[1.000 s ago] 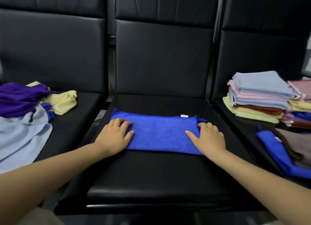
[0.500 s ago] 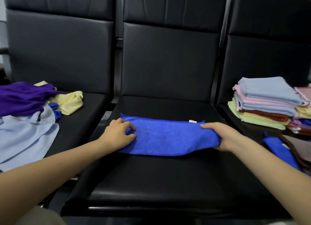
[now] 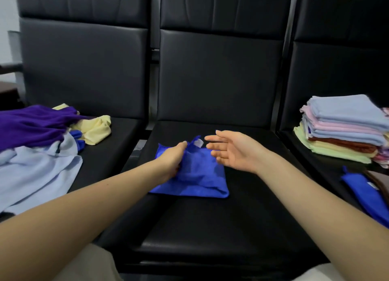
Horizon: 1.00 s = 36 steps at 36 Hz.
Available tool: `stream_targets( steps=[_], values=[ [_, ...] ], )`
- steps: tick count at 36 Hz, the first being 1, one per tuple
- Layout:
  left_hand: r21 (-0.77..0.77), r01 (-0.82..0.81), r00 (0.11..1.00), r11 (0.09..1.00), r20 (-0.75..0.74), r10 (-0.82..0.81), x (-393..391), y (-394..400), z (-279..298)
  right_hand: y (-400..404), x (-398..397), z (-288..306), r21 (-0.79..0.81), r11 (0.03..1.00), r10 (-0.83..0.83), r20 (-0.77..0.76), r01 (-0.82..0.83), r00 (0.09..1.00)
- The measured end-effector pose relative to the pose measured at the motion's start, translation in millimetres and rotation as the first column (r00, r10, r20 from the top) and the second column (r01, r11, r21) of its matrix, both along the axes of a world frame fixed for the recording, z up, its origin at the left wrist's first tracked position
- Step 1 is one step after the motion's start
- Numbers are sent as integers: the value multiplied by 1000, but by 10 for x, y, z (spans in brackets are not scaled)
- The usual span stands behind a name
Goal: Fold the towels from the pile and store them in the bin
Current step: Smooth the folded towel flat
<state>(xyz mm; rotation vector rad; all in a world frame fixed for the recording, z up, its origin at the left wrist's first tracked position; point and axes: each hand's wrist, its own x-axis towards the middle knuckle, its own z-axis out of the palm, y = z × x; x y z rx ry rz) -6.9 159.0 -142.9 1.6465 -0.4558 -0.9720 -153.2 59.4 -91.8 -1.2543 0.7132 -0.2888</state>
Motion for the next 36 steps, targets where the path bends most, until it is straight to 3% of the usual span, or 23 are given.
stream_targets(
  steps=[4, 6, 9, 16, 20, 26, 28, 30, 32, 34, 36],
  values=[
    [79, 31, 965, 996, 256, -50, -1, -61, -73, -108, -162, -157, -318, 948, -102, -249, 18, 963],
    [105, -3, 937, 994, 348, -34, -18, -94, -108, -138, -241, -271, -387, 922, -158, -348, 12, 924],
    [53, -45, 930, 998, 366, 23, -39, -113, -114, -137, -280, -401, -479, 877, -179, -393, -35, 902],
    [-68, -50, 874, 996, 479, 77, 40, -12, 94, -53, -188, -378, -577, 816, -199, -326, -28, 924],
    [-76, -41, 901, 996, 429, 70, 118, 130, 179, -9, -66, -389, -633, 773, -215, -334, -49, 918],
    [-16, -46, 895, 999, 443, 48, 269, 345, 128, 68, 56, -476, -691, 667, -189, -518, -277, 834],
    [71, -73, 827, 995, 561, 20, 338, 411, 86, 78, 74, -503, -718, 622, -194, -528, -313, 827],
    [252, -94, 694, 963, 710, -118, 373, 489, 46, 104, 69, -524, -743, 594, -201, -510, -310, 837],
    [386, -108, 614, 916, 751, -244, 391, 550, 8, 147, 66, -545, -759, 570, -216, -507, -314, 834],
    [402, -101, 657, 910, 714, -243, 404, 571, 11, 190, 80, -556, -760, 559, -231, -527, -332, 818],
    [357, -68, 780, 932, 601, -174, 368, 562, 42, 214, 104, -553, -743, 570, -218, -548, -350, 808]
  ],
)
